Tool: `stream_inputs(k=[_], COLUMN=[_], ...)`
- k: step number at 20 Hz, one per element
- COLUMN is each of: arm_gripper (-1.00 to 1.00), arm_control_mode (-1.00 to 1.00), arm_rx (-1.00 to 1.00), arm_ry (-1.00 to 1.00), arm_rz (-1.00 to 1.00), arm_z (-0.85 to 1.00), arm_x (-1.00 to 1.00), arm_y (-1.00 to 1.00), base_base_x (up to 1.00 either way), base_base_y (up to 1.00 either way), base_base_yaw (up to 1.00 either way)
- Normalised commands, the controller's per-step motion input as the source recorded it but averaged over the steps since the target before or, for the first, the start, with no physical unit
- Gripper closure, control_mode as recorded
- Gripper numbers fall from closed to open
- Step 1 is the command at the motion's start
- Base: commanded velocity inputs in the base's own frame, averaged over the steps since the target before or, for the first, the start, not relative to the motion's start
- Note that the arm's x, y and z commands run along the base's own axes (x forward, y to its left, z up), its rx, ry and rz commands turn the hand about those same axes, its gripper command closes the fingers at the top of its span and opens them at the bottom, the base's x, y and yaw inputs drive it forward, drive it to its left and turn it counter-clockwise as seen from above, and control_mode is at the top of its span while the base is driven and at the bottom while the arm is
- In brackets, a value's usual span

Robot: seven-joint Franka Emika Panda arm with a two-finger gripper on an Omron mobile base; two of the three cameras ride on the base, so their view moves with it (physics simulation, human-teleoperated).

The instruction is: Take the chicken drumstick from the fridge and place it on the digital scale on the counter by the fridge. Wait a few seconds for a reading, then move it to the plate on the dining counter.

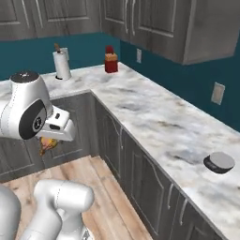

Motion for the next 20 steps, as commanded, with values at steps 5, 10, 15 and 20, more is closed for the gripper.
stream_inputs(k=[5,10,15,20], arm_gripper=[1.00,1.00,1.00,1.00], arm_control_mode=[1.00,1.00,1.00,1.00], arm_rx=[0.00,0.00,0.00,0.00], arm_ry=[0.00,0.00,0.00,0.00], arm_rz=[0.00,0.00,0.00,0.00], arm_z=[0.00,0.00,0.00,0.00], arm_x=[0.00,0.00,0.00,0.00], arm_y=[0.00,0.00,0.00,0.00], base_base_x=[-0.01,-0.04,-0.01,0.00], base_base_y=[0.12,0.15,0.13,0.09], base_base_yaw=[0.76,0.76,0.76,0.77])
